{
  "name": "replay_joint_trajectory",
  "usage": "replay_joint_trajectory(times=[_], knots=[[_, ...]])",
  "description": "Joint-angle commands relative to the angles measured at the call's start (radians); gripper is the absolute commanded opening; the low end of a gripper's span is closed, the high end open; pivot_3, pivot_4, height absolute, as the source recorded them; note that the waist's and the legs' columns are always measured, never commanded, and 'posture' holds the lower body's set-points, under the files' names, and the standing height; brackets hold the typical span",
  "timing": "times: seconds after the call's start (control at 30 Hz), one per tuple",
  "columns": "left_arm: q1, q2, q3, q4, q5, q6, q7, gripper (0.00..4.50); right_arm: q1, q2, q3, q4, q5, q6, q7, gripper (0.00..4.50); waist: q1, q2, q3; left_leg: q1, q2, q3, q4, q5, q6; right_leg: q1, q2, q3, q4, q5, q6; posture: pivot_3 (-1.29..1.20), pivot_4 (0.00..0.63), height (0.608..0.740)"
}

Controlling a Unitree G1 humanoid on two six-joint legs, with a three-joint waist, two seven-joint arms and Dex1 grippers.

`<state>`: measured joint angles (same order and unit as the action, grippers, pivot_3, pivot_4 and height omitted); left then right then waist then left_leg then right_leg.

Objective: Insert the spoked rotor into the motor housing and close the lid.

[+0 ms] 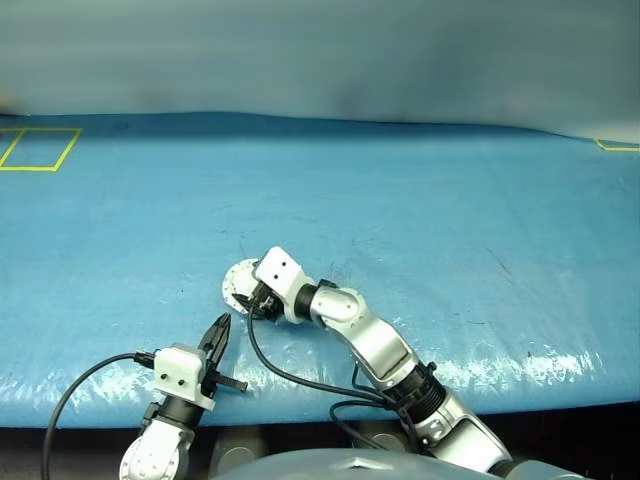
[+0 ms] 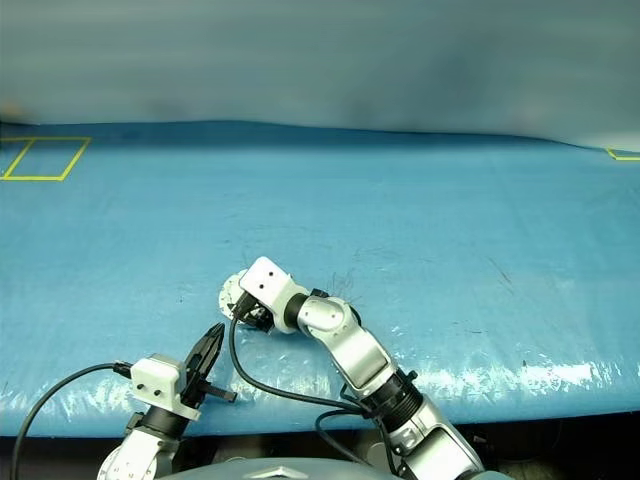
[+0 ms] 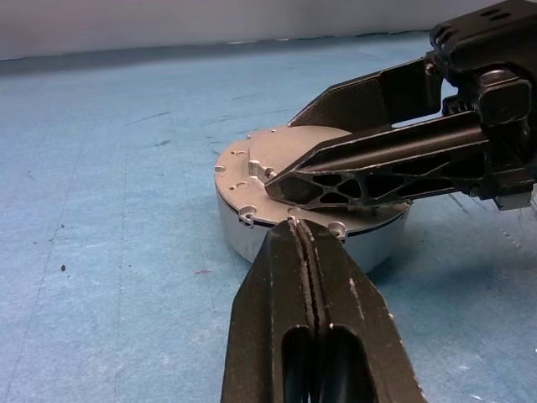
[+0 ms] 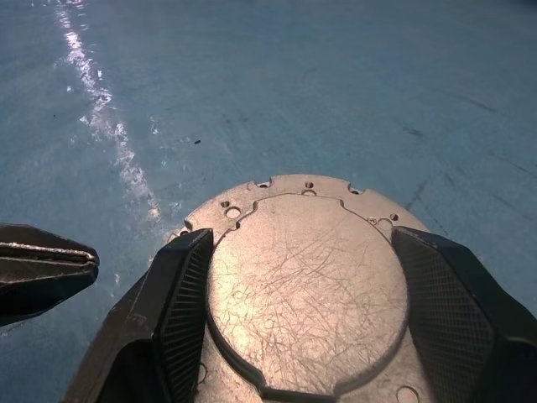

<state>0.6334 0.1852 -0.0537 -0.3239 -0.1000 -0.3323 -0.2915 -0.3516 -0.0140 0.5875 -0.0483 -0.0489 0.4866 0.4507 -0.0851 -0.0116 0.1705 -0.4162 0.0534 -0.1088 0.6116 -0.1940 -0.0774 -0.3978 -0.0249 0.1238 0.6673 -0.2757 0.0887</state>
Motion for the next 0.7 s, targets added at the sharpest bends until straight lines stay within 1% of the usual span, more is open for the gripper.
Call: replay_joint_trajectory(times=[0.03,0.17,0.33,0.4,0.47,0.6,0.7], knots=[[0.007,0.002,0.001,-0.05,-0.009,-0.007,0.0,0.0,-0.007,-0.001,0.028,0.005,-0.037,0.008,-0.006,3.03,0.0,0.0,0.0,0.0,0.0,0.0,0.0,0.0,0.0,0.0,0.0,0.0,0.0,0.0,0.0,0.0,0.15,0.74],[0.008,0.001,0.002,-0.048,-0.01,-0.009,0.001,0.0,-0.009,-0.001,0.033,0.006,-0.054,0.031,-0.004,3.03,0.0,0.0,0.0,0.0,0.0,0.0,0.0,0.0,0.0,0.0,0.0,0.0,0.0,0.0,0.0,0.0,0.15,0.74],[0.01,-0.006,0.004,-0.045,-0.01,-0.007,0.008,0.0,-0.025,0.001,0.026,0.026,-0.064,0.104,-0.001,3.03,0.0,0.0,-0.001,0.001,0.0,0.0,0.0,0.0,0.0,0.001,0.0,0.0,0.0,0.0,0.0,0.0,0.15,0.74],[0.003,-0.017,0.023,-0.054,-0.023,0.011,0.027,0.0,-0.024,0.002,0.019,0.025,-0.052,0.118,0.009,3.03,0.0,-0.001,-0.002,0.002,0.0,0.0,0.0,0.0,0.0,0.001,0.0,0.0,0.0,0.0,0.0,0.0,0.15,0.74],[-0.009,-0.023,0.05,-0.076,-0.052,0.068,0.05,0.0,-0.022,0.001,0.015,0.021,-0.049,0.125,0.013,3.03,0.0,-0.001,-0.002,0.002,0.0,0.0,0.0,0.0,0.0,0.001,0.0,0.0,0.0,0.0,0.0,0.0,0.15,0.74],[-0.066,-0.029,0.153,-0.191,-0.213,0.26,0.12,0.0,-0.016,-0.005,0.012,0.009,-0.043,0.133,0.023,3.03,0.001,-0.001,-0.002,0.002,0.0,0.0,0.0,0.0,0.0,0.001,0.0,0.0,0.001,0.0,0.0,0.0,0.15,0.74],[-0.132,0.058,0.242,-0.281,-0.467,0.533,0.145,0.0,-0.012,-0.01,0.012,0.008,-0.042,0.129,0.027,3.03,0.002,-0.002,-0.002,0.002,0.0,0.0,0.0,0.0,0.0,0.002,0.0,0.0,0.001,0.0,0.0,0.0,0.15,0.74]])
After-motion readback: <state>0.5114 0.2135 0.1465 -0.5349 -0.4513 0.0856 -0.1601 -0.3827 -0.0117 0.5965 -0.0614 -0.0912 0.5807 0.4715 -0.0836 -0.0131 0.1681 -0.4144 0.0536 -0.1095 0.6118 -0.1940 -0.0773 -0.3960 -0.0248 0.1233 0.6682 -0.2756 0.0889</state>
